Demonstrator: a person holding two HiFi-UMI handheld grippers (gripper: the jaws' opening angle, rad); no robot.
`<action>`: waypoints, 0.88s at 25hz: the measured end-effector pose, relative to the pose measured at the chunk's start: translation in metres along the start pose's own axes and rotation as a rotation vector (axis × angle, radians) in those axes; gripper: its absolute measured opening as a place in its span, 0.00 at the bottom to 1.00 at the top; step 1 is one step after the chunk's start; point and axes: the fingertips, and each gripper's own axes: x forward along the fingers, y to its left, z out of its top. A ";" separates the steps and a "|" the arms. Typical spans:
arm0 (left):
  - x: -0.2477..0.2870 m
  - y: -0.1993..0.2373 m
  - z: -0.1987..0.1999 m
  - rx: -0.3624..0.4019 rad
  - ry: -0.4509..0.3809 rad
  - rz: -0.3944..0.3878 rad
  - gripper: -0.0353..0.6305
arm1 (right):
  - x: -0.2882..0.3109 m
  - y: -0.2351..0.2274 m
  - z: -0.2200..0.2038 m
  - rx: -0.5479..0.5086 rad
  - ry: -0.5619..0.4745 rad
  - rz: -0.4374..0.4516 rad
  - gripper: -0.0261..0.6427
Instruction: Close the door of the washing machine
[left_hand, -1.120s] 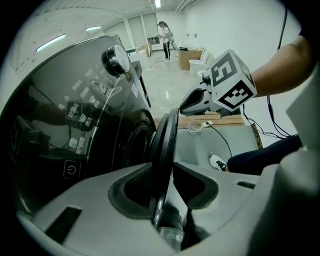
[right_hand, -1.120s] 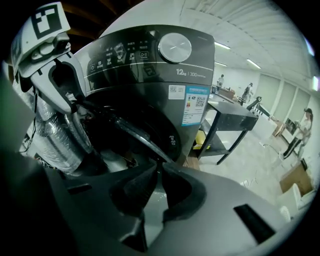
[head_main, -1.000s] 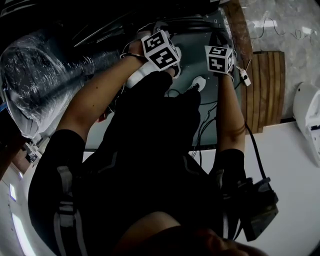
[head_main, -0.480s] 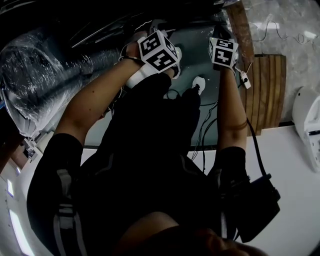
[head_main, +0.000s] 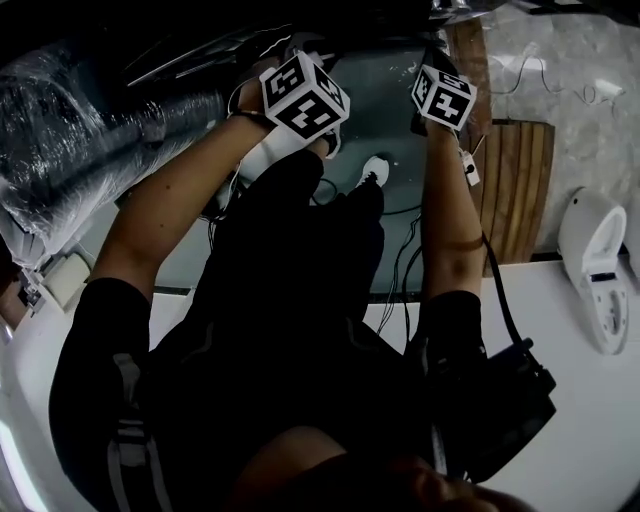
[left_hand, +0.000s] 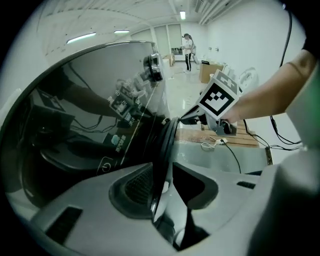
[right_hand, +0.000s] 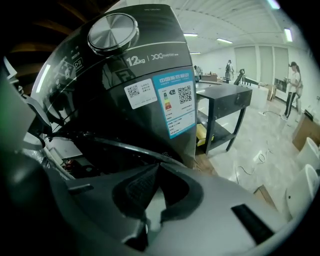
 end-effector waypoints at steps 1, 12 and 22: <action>0.000 0.001 0.001 -0.008 -0.003 0.003 0.24 | 0.001 -0.001 0.001 0.009 0.000 0.004 0.05; 0.006 0.004 0.000 0.006 -0.013 0.029 0.24 | 0.010 -0.001 -0.008 0.109 -0.002 0.082 0.04; 0.004 0.006 0.000 -0.022 -0.021 0.064 0.24 | 0.015 -0.004 -0.005 0.039 -0.027 0.092 0.04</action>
